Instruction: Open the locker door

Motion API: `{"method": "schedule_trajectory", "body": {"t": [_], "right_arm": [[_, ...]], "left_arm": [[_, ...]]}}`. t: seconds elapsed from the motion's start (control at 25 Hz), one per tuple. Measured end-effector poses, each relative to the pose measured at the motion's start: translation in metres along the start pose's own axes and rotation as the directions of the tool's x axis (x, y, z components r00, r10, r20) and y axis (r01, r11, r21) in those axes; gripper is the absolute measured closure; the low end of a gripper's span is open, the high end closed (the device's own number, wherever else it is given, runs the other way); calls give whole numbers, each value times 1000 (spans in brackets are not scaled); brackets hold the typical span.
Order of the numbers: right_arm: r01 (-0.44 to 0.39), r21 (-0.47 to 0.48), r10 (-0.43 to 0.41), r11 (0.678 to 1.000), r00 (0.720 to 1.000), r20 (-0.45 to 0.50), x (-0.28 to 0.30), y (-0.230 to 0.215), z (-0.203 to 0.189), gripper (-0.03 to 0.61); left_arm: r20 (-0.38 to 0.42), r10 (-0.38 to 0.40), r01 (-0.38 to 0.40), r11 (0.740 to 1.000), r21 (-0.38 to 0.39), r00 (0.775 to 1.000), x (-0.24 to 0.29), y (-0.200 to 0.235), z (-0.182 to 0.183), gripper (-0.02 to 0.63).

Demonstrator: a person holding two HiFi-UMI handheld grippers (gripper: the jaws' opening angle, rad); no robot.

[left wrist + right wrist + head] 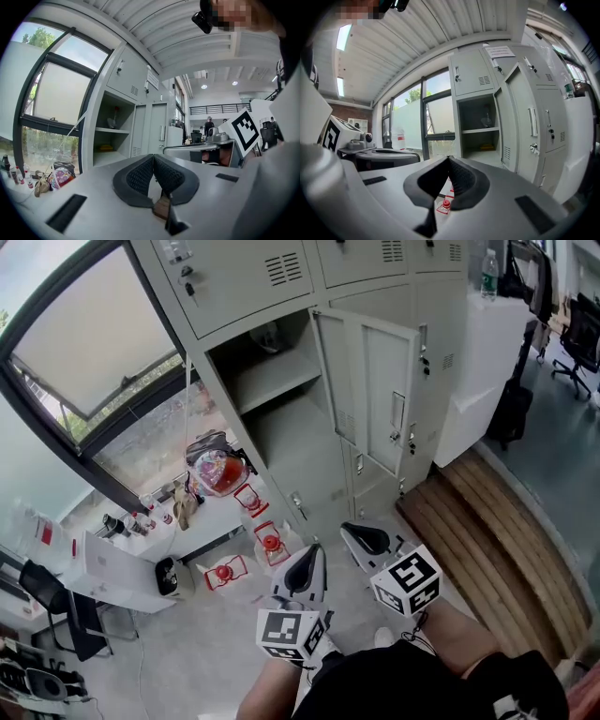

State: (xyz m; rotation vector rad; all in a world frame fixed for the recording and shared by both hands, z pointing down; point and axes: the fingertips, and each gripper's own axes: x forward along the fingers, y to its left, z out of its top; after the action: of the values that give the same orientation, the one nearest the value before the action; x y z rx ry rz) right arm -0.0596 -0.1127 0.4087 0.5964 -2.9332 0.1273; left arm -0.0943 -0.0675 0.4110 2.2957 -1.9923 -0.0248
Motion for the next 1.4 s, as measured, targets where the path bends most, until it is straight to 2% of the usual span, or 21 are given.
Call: {"method": "schedule_trajectory", "body": {"t": [0.56, 1.4], "right_arm": [[-68, 0, 68, 998, 997, 21, -29, 3, -4, 525], [-89, -4, 89, 996, 996, 13, -48, -12, -13, 525]], "left_arm": [[7, 57, -57, 998, 23, 998, -11, -34, 2, 597], [3, 66, -66, 998, 22, 998, 0, -58, -5, 597]]}}
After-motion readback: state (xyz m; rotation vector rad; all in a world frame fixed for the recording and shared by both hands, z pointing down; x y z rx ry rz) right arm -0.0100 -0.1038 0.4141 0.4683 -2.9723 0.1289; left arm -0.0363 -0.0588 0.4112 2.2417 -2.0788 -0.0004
